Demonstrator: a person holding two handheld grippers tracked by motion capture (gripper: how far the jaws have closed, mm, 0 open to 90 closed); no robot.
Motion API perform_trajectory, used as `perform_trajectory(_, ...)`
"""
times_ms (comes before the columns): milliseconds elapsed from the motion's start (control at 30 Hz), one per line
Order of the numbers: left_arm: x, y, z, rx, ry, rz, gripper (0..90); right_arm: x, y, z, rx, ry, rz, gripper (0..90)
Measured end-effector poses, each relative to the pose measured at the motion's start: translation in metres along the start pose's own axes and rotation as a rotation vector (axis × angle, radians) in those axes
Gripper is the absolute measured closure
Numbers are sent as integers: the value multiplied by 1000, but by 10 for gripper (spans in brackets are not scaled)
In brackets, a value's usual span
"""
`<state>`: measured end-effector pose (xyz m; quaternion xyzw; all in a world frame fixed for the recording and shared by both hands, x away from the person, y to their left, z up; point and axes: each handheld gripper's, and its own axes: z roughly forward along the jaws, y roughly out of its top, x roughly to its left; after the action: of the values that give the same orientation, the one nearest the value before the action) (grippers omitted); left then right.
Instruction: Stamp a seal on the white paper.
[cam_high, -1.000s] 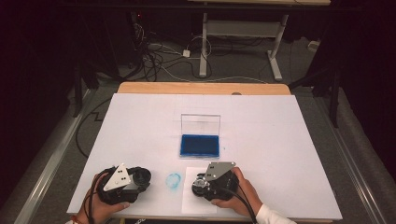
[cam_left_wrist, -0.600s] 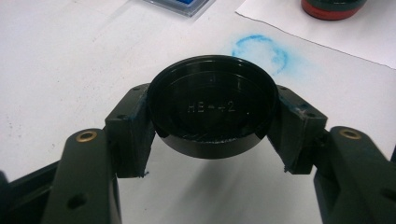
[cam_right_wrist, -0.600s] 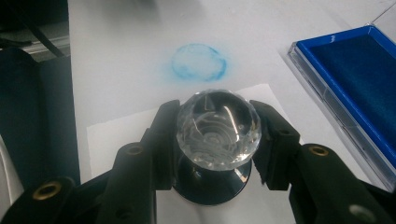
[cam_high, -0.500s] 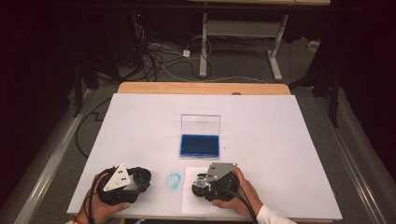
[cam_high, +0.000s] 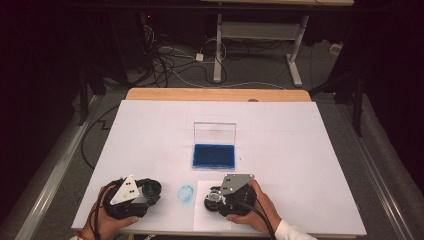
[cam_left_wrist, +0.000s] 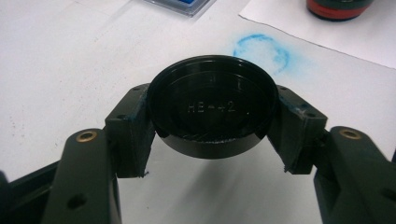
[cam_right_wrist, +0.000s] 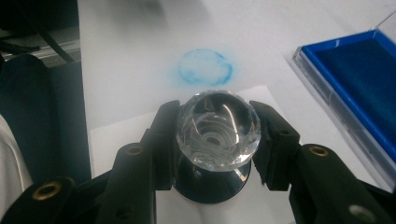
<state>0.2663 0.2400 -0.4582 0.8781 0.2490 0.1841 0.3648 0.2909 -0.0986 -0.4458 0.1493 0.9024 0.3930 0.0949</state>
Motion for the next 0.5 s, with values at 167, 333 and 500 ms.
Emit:
perform_trajectory(167,-1,0,1,2,-1,2,362,-3,3,-7,-39,-10,6,566)
perform_trajectory(333,-1,0,1,2,-1,2,362,-5,8,-17,-79,-21,6,566)
perform_trajectory(500,-1,0,2,4,-1,4,362,-8,12,-29,-117,-41,9,567)
